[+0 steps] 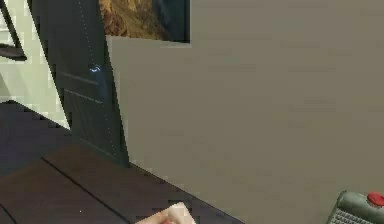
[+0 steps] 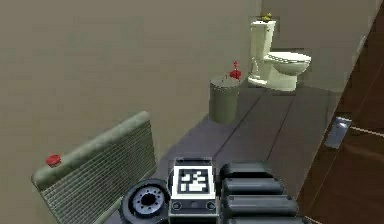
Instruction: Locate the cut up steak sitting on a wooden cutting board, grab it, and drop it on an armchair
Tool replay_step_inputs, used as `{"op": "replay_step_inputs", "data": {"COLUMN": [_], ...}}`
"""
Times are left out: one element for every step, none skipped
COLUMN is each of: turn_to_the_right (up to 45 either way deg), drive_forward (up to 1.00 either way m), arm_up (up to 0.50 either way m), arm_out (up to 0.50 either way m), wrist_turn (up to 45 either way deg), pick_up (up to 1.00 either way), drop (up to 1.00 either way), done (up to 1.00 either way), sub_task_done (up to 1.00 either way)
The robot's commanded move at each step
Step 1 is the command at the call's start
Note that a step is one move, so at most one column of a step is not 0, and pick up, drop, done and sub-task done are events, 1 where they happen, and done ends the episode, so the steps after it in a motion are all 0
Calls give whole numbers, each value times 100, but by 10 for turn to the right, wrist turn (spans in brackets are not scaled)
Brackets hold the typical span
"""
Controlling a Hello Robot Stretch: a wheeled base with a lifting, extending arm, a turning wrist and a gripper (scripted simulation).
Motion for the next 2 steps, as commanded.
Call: {"op": "replay_step_inputs", "data": {"turn_to_the_right": [0, -450], "drive_forward": [55, 0], "arm_up": [0, 0], "arm_out": [0, 0], "wrist_turn": [0, 0], "pick_up": [0, 0], "drop": [0, 0], "done": [0, 0], "sub_task_done": [0, 0]}}
